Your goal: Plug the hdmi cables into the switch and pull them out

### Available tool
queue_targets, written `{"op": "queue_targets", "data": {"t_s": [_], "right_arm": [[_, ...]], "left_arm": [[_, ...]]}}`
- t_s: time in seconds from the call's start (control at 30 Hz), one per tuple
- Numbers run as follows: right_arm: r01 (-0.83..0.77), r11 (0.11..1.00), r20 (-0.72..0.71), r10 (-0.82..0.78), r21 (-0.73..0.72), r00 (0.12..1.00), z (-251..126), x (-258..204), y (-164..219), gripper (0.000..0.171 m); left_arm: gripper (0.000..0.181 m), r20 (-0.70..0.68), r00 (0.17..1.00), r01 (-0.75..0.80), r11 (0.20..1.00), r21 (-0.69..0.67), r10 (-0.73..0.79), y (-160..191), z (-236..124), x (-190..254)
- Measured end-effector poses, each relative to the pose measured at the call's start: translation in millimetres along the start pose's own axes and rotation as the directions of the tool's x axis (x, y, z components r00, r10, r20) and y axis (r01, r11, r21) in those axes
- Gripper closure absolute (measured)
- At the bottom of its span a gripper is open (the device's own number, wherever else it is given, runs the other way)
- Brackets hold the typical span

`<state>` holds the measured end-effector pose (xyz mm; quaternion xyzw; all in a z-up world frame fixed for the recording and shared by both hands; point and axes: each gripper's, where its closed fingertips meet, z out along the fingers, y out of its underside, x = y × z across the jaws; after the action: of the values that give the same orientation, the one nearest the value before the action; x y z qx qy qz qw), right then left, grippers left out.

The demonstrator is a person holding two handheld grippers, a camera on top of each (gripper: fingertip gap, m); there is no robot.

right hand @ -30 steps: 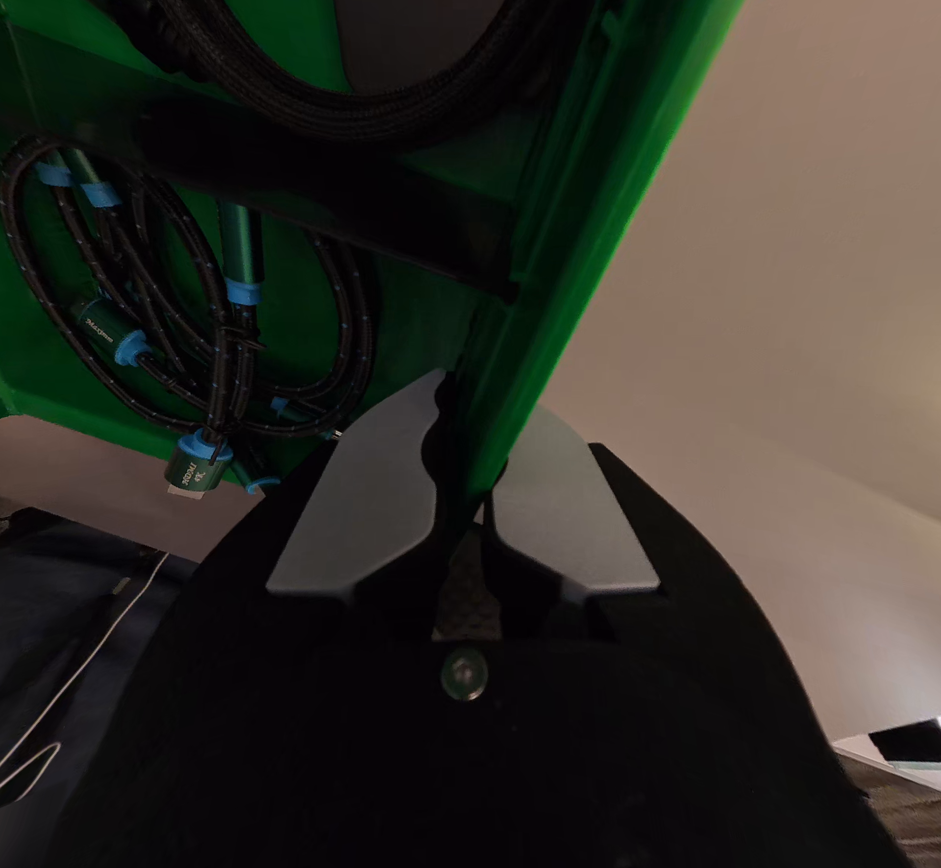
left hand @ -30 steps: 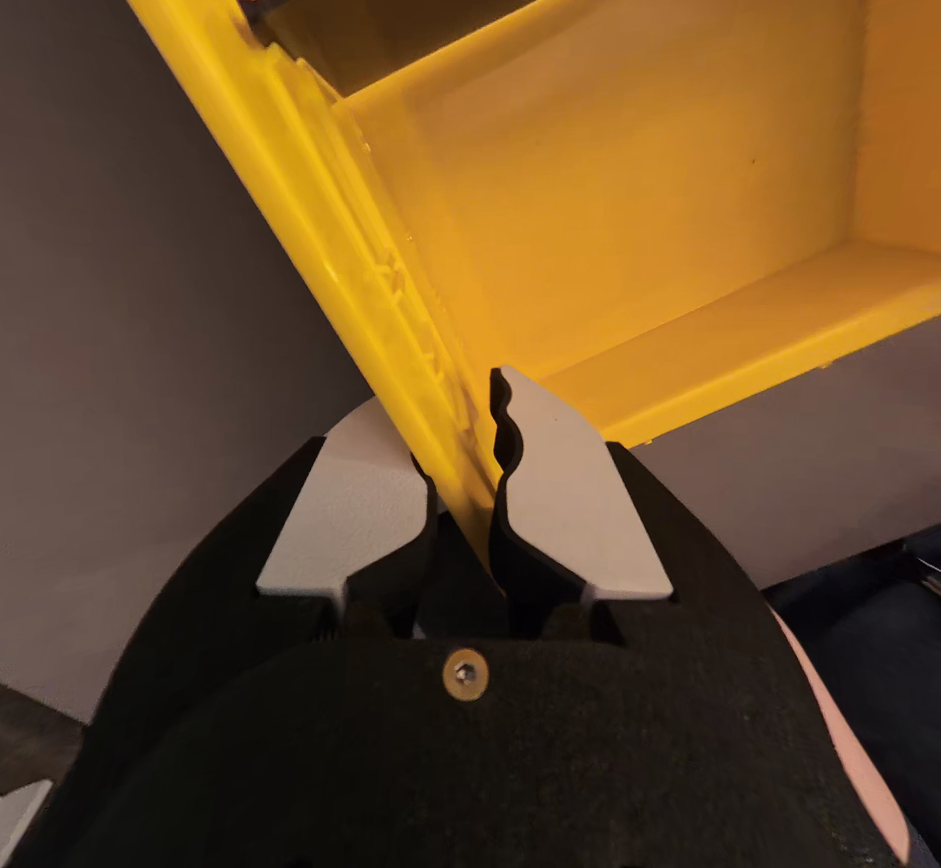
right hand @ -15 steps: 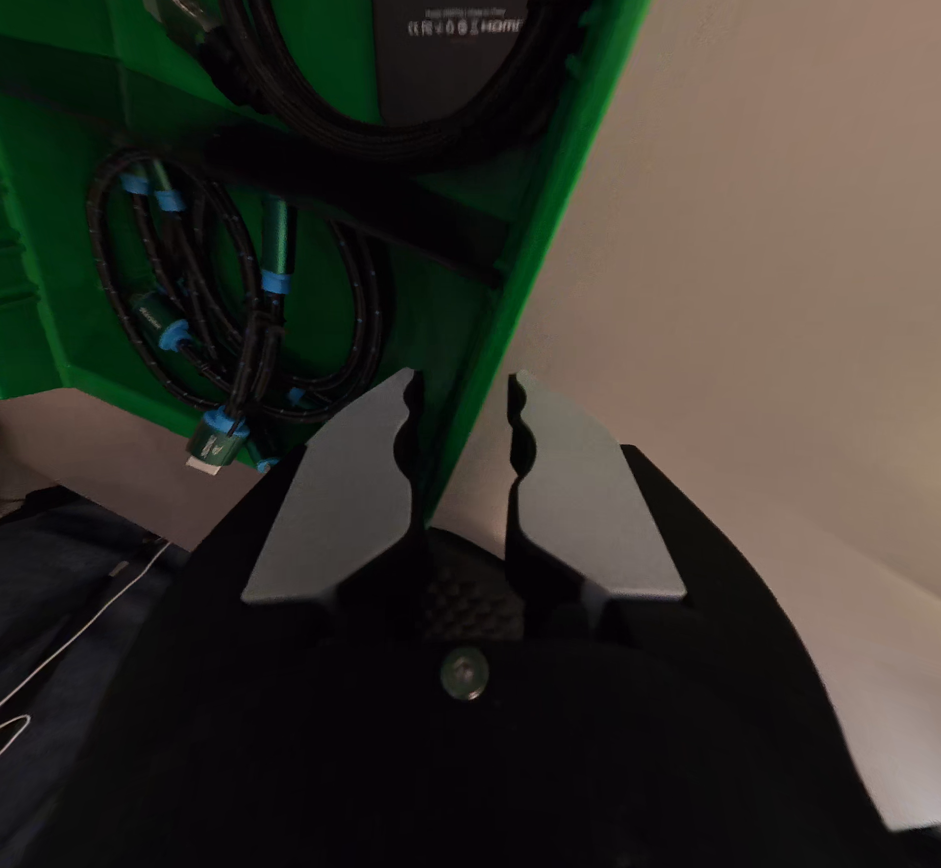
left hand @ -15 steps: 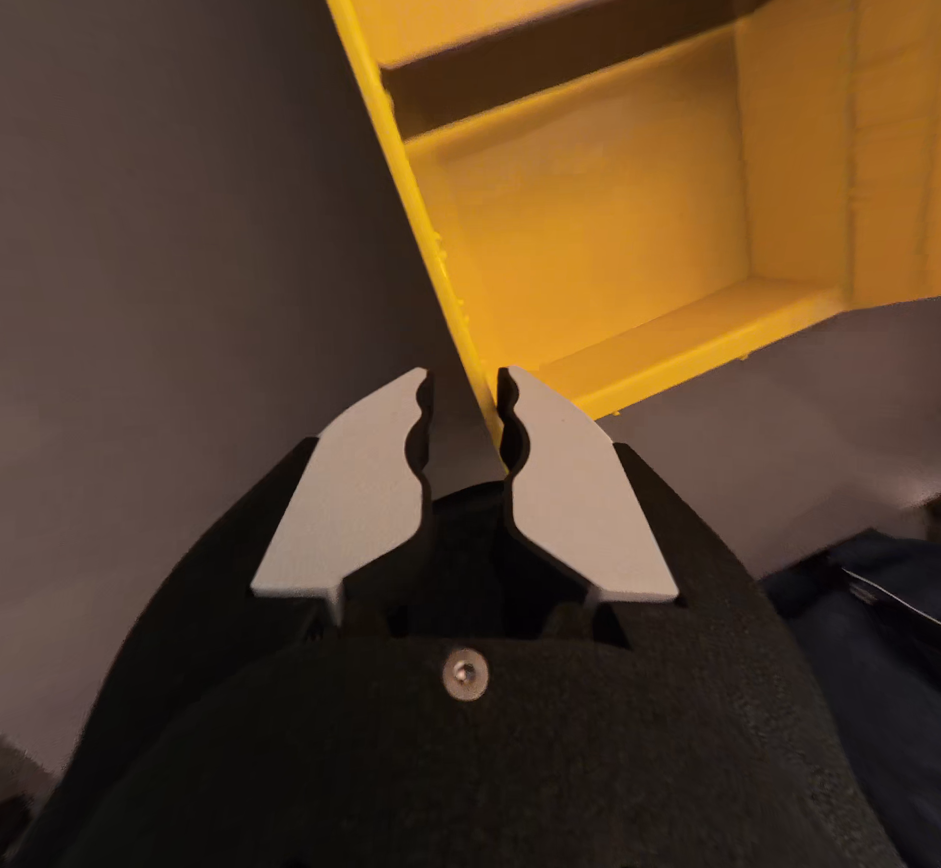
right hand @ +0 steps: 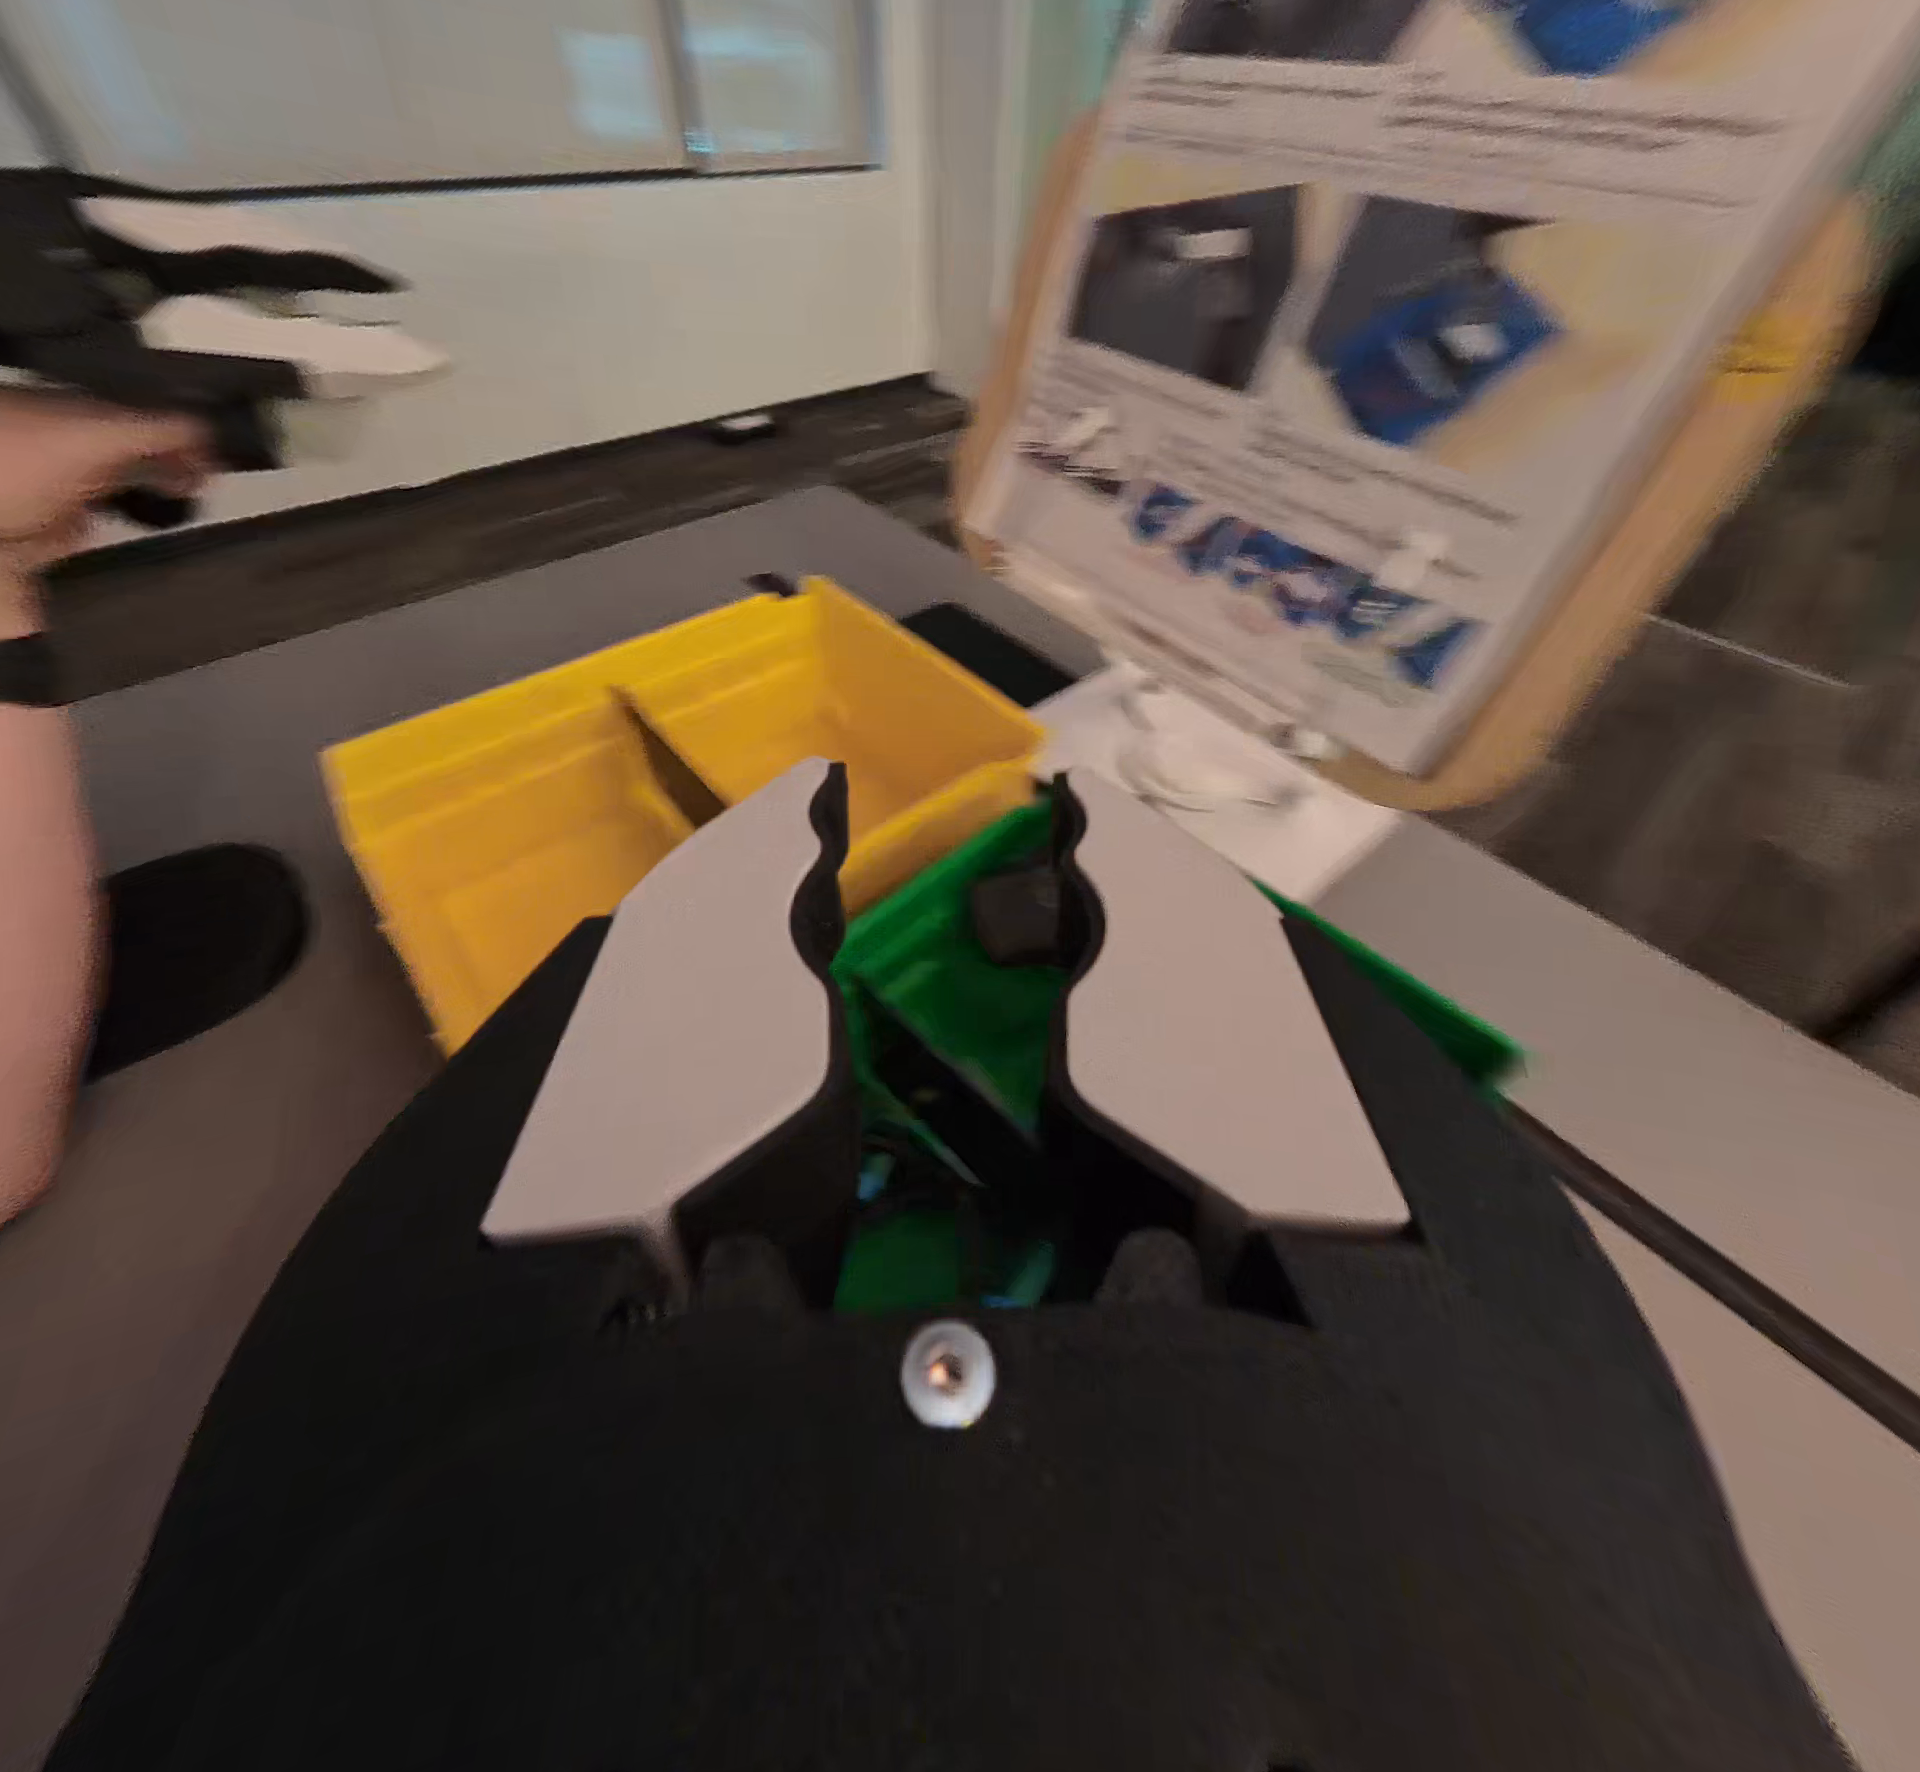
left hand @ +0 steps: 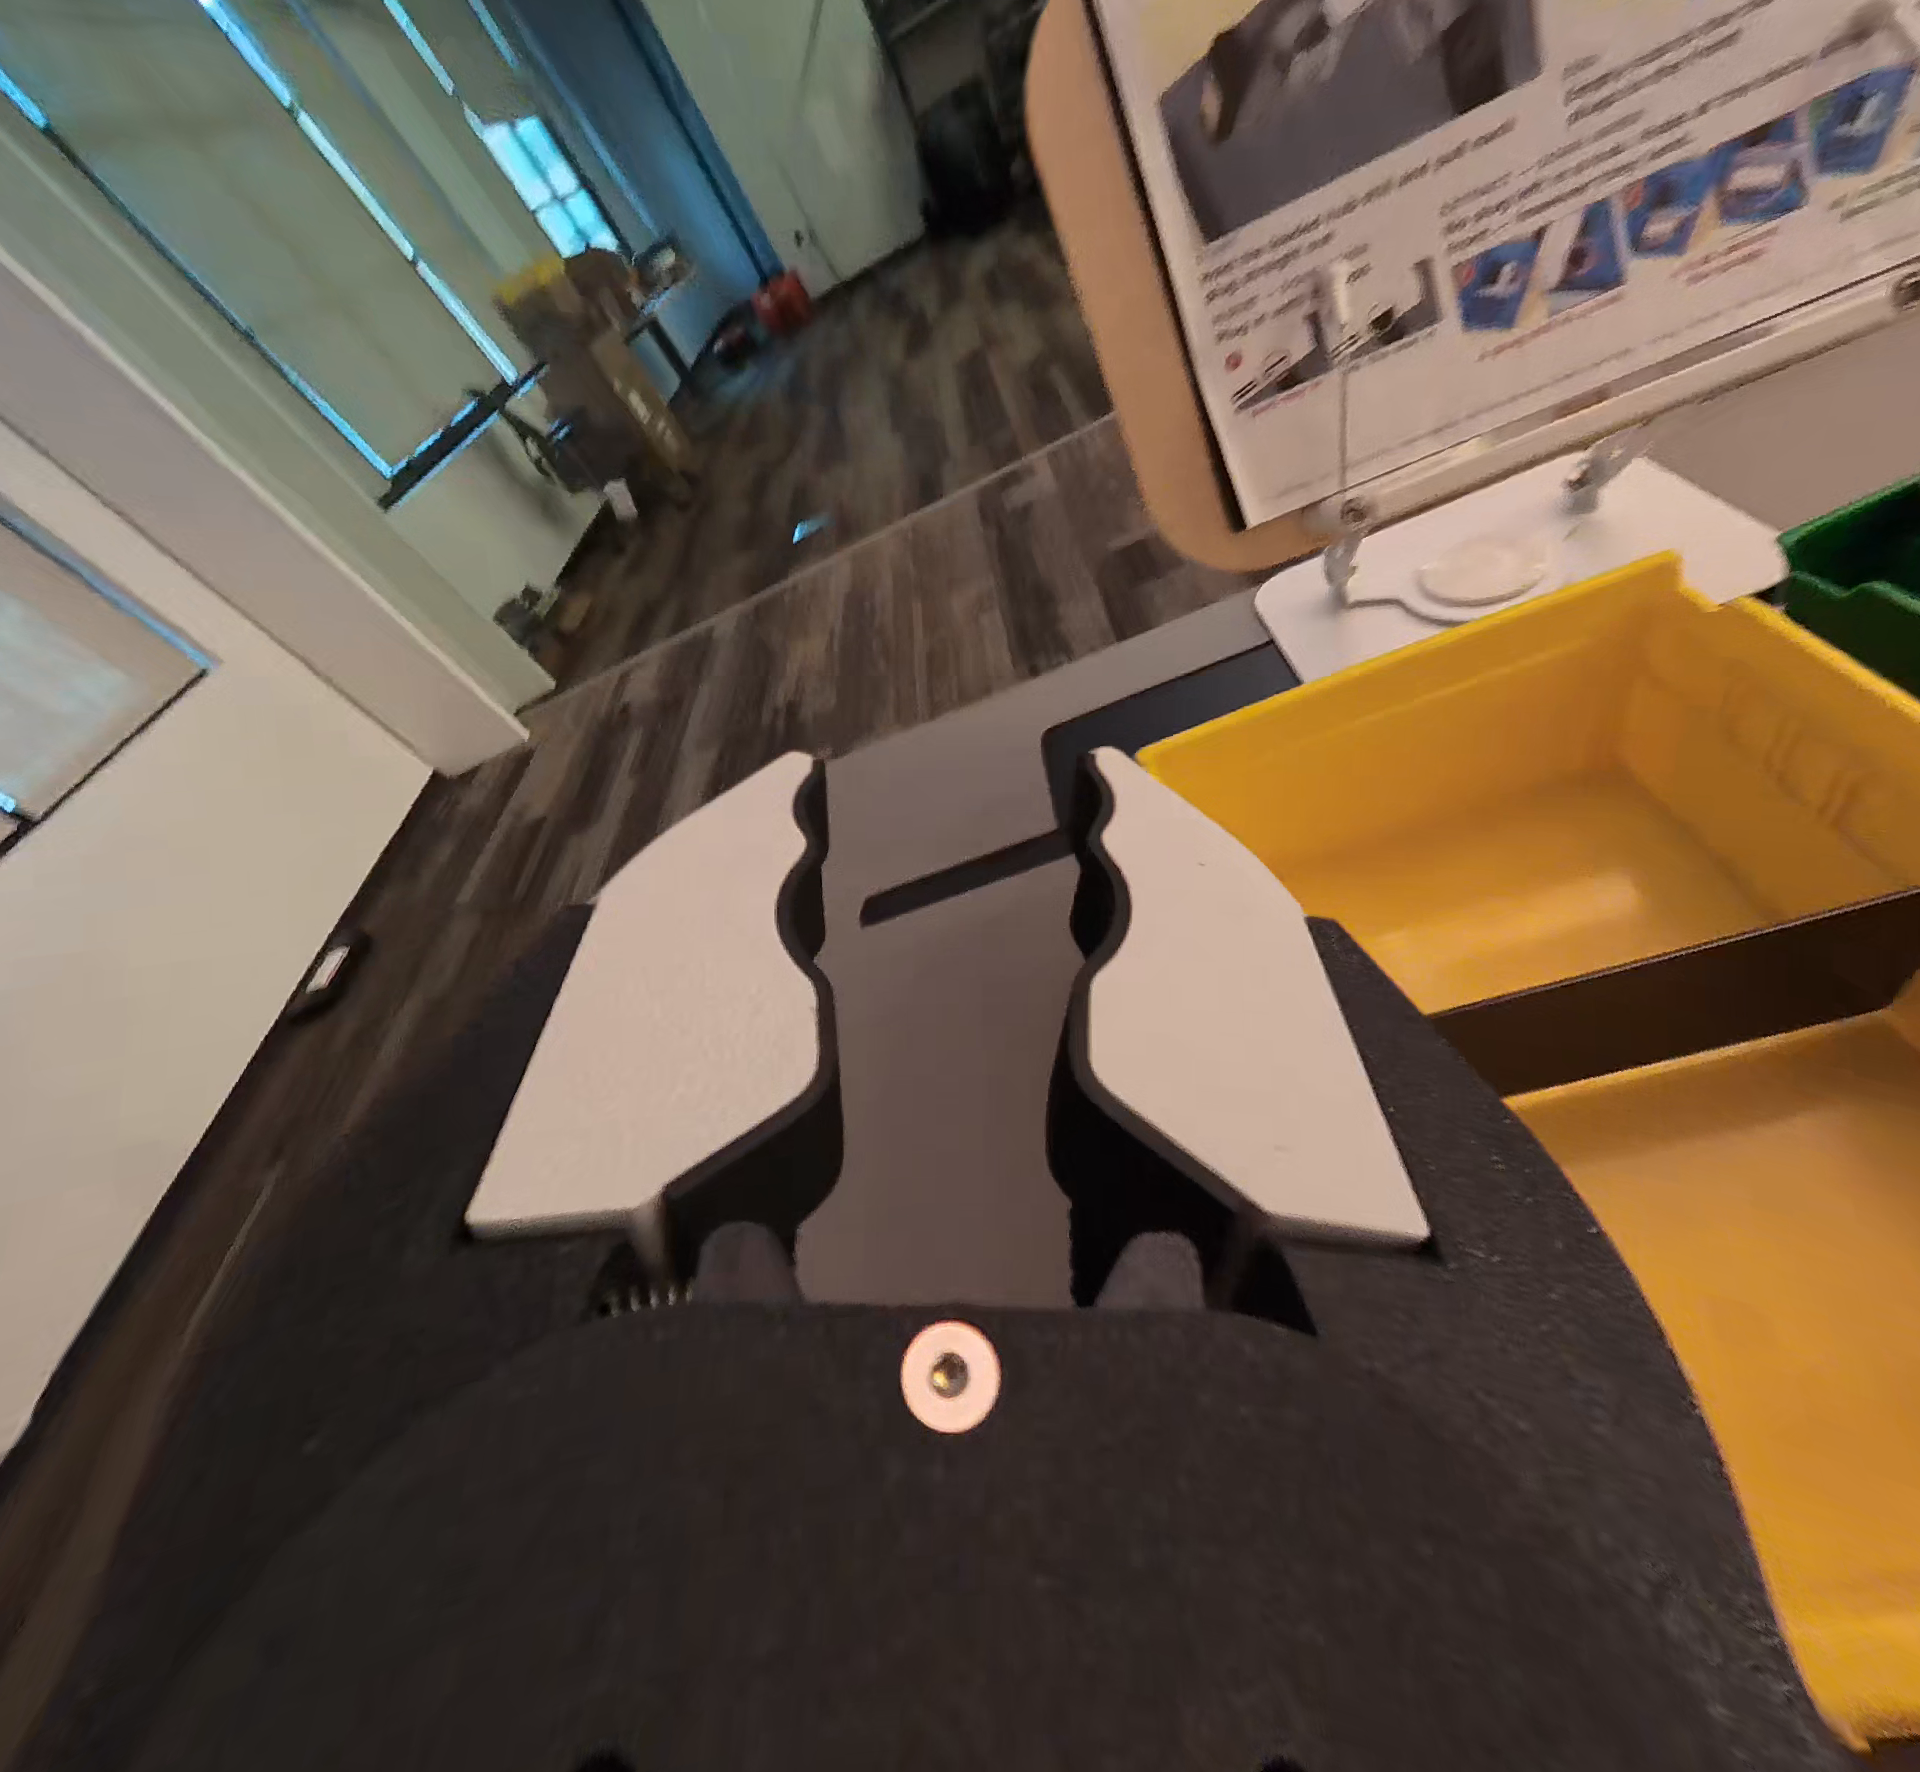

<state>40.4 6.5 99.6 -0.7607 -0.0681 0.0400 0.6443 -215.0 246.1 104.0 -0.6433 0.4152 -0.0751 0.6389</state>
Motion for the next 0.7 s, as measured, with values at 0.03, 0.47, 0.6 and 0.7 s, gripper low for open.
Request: {"op": "queue_targets", "data": {"t_s": [0.03, 0.47, 0.6, 0.7], "right_arm": [[-0.026, 0.999, 0.070, 0.029, -0.038, 0.997, 14, -20, 6, 0.140], [-0.301, 0.641, -0.174, 0.255, -0.706, 0.951, 165, -37, 115, 0.151], [-0.307, 0.555, -0.233, 0.202, -0.773, 0.951, 167, -29, 129, 0.149], [-0.340, 0.482, -0.261, 0.224, -0.808, 0.939, 172, -32, 140, 0.147]], "left_arm": [[0.137, -0.010, 1.000, 0.000, 1.000, 0.016, 0.000, -3, 1, 4], [0.137, -0.099, 0.995, -0.014, 0.999, 0.031, 0.017, -21, 5, 39], [0.137, -0.139, 0.990, 0.010, 0.999, 0.047, -0.004, -24, 4, 45], [0.137, -0.156, 0.988, 0.017, 0.998, 0.052, -0.009, -25, 5, 48]]}}
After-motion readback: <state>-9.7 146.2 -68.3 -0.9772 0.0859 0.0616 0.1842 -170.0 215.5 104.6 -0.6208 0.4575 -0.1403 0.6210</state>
